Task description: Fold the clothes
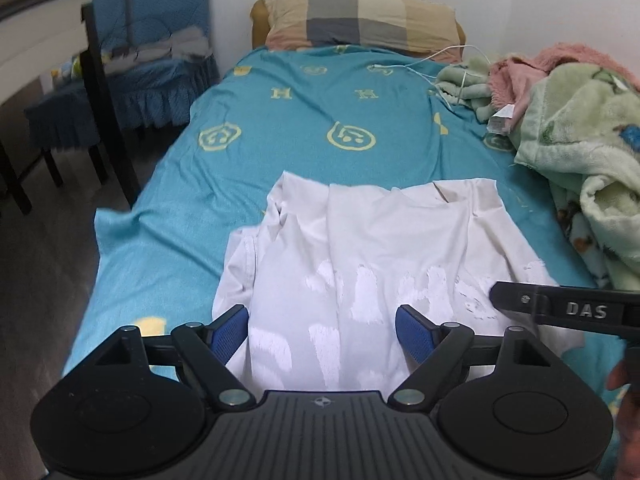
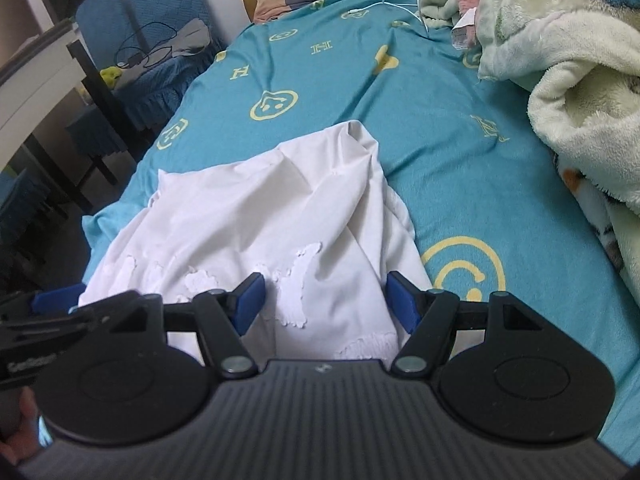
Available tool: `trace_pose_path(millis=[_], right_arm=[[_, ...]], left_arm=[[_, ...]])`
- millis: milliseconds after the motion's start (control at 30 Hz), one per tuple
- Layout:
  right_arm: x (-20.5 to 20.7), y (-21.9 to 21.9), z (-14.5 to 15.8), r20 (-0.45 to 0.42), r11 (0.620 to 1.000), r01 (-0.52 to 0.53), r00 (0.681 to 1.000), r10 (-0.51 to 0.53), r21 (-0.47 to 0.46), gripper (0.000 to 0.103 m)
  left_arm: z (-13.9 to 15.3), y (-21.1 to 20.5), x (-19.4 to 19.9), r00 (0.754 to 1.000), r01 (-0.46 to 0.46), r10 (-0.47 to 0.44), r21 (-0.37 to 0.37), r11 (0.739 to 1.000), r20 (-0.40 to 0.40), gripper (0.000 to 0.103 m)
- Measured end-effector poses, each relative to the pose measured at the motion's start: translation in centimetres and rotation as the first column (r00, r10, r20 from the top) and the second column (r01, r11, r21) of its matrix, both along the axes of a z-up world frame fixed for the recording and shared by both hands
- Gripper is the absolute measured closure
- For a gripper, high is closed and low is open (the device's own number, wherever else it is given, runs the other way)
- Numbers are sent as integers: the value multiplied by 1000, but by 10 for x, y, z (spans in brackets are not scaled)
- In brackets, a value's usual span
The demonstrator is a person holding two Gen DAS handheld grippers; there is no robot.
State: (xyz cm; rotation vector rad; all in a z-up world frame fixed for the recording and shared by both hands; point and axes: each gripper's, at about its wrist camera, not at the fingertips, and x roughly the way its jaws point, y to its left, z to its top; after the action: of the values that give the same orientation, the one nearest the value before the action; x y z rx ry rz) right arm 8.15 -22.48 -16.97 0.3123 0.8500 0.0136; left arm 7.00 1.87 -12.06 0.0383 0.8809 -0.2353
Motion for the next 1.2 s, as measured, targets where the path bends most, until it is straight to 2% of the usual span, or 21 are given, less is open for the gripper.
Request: trace_pose_path(millis=[133, 233, 300, 400, 533, 633, 667, 733, 767, 800, 933, 1000, 1100, 1200], right_arm=[[-1, -3, 2, 1, 1000, 9, 1000, -9, 18, 34], [-1, -6, 4, 10, 999, 22, 1000, -23, 33, 34], [0, -9, 6, 16, 998, 33, 999, -34, 49, 34], [1, -12, 7, 27, 996, 51, 998, -53, 77, 34], [1, -21, 10, 40, 985, 86, 995, -93, 147, 34], [-2, -32, 12, 44, 961, 119, 990, -134, 251, 33], [-4, -37, 12, 44, 944, 129, 988, -149, 303, 32], [-8, -46, 13, 37, 898, 149, 983, -180, 413, 32], [-11, -50, 12, 29, 863, 155, 981, -192, 481, 32], [-13, -53, 10, 17, 822, 154, 981, -195, 548, 32], [-20, -47, 4, -31, 674, 130, 987, -157, 727, 33], [-23, -38, 2, -49, 604, 112, 992, -120, 789, 33], [-29, -19, -11, -119, 504, 128, 992, -50, 854, 33], [-29, -2, -32, -219, 446, 195, 976, 2, 874, 33]], left_arm=[[10, 16, -10, 994, -63, 50, -130, 990, -95, 18], [13, 34, -15, 980, -121, 78, -239, 963, -184, 16], [9, 47, -16, 962, -172, 83, -341, 924, -260, 15], [-10, 59, -13, 919, -259, 77, -446, 857, -386, 14], [-43, 62, -4, 861, -361, 84, -487, 795, -501, 14], [-61, 65, 1, 823, -458, 124, -518, 723, -554, 15], [-67, 67, 3, 811, -488, 137, -529, 694, -569, 16], [-72, 72, 4, 803, -528, 158, -564, 635, -574, 17], [-73, 74, 4, 803, -537, 168, -573, 619, -571, 22], [-74, 76, 4, 803, -546, 178, -583, 602, -569, 31], [-77, 79, 3, 805, -558, 194, -606, 567, -560, 39], [-77, 79, 3, 809, -556, 199, -612, 562, -553, 46], [-71, 73, 3, 832, -524, 209, -605, 599, -514, 52], [-67, 68, 4, 849, -502, 218, -605, 619, -482, 57]])
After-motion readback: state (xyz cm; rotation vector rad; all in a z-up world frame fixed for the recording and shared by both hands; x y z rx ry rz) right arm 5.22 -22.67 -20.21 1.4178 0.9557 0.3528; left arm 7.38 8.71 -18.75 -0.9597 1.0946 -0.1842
